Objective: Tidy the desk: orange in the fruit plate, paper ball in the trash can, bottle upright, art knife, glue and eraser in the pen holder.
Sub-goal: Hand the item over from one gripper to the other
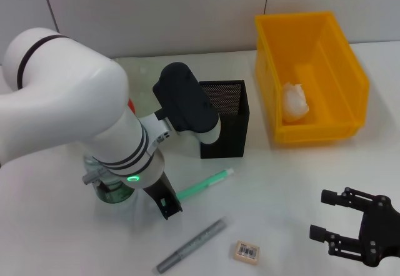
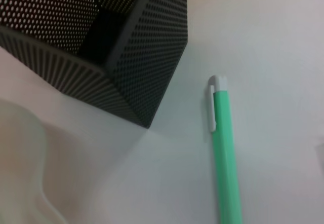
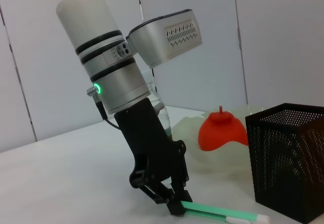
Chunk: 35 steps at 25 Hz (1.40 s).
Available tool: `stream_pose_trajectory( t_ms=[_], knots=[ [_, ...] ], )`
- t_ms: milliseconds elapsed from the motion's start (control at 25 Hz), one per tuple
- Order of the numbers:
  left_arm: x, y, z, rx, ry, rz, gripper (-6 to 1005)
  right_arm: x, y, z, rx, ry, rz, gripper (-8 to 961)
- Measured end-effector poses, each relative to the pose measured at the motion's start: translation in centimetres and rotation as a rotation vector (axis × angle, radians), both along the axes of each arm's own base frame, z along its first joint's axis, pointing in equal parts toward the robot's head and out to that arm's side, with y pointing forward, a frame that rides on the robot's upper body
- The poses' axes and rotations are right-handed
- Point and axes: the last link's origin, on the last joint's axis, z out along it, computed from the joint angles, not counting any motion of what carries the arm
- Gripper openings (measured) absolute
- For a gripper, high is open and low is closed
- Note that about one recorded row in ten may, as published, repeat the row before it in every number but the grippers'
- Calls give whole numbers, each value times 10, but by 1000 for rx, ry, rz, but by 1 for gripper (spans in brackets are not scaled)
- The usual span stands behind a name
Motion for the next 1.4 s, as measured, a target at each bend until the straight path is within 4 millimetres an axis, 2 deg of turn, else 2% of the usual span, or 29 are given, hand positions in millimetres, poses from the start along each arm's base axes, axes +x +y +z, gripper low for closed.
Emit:
stream_pose_trajectory(
  t_ms=[320, 680, 960, 1160, 1400],
  knots=[
    [4, 1, 1, -2, -6, -2, 108, 0, 0, 0, 0, 5, -2, 600],
    [21, -5, 6, -22, -58, -8, 98, 0, -2, 3, 11, 23, -9, 596],
    [53, -17, 25, -44, -257, -57, 103, 1, -9, 23, 88, 98, -25, 593],
    [71, -22, 43, 12, -440, -143, 106, 3, -19, 41, 160, 155, -40, 591],
    [75, -35, 57, 44, -693, -260, 110, 3, -27, 53, 221, 200, -31, 588]
  ],
)
